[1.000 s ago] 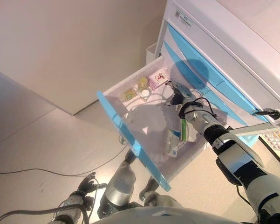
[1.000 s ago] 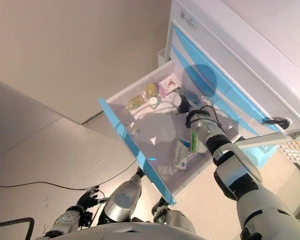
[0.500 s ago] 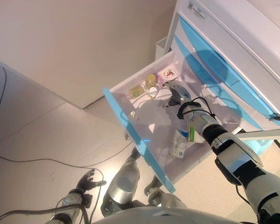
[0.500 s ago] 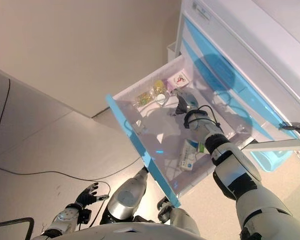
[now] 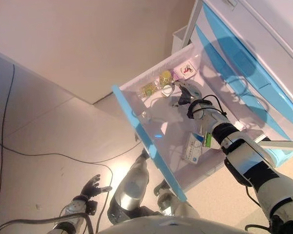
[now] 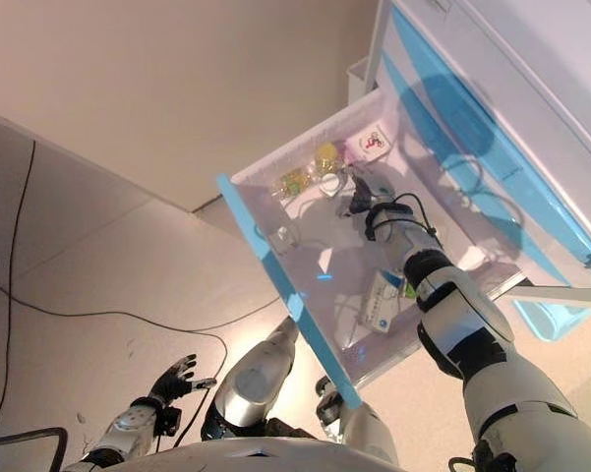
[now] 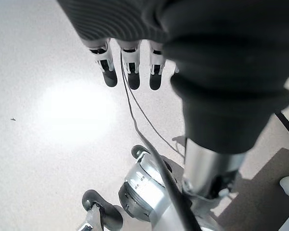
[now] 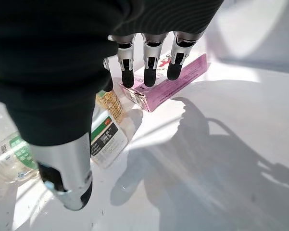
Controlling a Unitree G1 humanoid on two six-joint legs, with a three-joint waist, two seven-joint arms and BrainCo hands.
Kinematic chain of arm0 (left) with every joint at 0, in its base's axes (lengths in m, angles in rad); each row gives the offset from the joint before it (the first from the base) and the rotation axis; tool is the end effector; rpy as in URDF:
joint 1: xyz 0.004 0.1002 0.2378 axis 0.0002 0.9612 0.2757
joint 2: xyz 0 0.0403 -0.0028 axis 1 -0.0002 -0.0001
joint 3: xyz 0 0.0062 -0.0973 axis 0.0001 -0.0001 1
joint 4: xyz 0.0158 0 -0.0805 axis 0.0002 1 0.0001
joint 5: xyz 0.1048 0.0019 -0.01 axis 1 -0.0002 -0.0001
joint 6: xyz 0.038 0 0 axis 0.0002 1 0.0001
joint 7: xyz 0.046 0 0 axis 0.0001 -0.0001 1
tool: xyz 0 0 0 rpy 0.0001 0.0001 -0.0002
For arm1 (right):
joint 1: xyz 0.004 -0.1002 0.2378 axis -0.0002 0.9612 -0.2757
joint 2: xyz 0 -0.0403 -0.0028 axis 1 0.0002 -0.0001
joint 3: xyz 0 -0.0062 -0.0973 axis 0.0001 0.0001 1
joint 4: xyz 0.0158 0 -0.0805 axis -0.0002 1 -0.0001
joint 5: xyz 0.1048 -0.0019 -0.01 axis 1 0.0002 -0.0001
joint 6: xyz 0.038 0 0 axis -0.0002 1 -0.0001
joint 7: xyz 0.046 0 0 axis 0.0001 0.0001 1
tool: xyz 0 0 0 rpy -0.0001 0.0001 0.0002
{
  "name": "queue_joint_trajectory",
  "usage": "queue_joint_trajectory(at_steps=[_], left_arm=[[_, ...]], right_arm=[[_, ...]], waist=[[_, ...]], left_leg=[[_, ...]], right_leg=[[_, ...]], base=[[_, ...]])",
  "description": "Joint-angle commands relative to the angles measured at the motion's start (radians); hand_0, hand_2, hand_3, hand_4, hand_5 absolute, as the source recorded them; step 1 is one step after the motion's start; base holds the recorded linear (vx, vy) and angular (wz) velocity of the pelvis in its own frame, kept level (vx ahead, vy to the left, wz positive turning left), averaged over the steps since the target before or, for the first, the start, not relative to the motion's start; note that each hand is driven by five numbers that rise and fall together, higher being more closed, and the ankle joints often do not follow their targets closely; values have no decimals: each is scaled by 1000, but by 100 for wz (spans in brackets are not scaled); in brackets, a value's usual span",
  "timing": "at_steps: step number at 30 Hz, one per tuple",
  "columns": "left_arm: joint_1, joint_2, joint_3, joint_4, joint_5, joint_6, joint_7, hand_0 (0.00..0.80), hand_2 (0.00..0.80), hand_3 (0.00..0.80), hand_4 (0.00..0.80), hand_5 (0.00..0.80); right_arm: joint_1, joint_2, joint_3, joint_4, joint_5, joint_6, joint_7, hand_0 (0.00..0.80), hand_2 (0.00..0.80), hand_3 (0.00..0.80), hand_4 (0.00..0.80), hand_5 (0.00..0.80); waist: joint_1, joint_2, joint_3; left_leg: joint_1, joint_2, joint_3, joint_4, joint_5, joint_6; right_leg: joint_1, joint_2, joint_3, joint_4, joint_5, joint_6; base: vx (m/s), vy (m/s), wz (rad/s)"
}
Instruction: Open the drawer and pick up the medicine
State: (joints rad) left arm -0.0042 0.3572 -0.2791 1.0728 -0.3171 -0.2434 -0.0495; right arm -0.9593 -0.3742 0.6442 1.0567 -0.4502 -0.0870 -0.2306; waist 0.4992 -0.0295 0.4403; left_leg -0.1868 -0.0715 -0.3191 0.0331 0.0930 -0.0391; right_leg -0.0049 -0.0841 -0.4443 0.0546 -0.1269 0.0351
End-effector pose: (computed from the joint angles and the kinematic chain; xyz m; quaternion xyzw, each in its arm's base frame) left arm 0.1087 0.2434 -0.0914 0.0842 0.4105 0.0206 0.9077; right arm 0.3483 -0.1538 0.1068 -0.6010 -0.0537 0.0709 0.7943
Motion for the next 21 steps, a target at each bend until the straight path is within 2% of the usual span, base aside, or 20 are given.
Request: queue_joint_trajectory(at_steps=[1, 21], left_arm=[[47, 32, -24, -16, -28, -16, 2, 0, 0, 0, 0, 0], [44, 31, -24, -31, -45, -13, 0, 0, 0, 0, 0, 0]], right_arm=[[-68, -19, 40, -48, 26, -14, -1, 0, 0, 0, 0, 0], [-106, 9, 56, -46, 42, -12, 45, 0, 0, 0, 0, 0]], waist=[[8, -4, 20], [21, -2, 45]], left_leg=[[-40, -90, 24, 84, -108, 79], [-54, -91, 22, 91, -114, 78]], right_leg=[[-91, -89, 52, 75, 123, 86], [-110, -97, 43, 87, 126, 88]], base=[[0, 0, 0], [0, 1, 0]])
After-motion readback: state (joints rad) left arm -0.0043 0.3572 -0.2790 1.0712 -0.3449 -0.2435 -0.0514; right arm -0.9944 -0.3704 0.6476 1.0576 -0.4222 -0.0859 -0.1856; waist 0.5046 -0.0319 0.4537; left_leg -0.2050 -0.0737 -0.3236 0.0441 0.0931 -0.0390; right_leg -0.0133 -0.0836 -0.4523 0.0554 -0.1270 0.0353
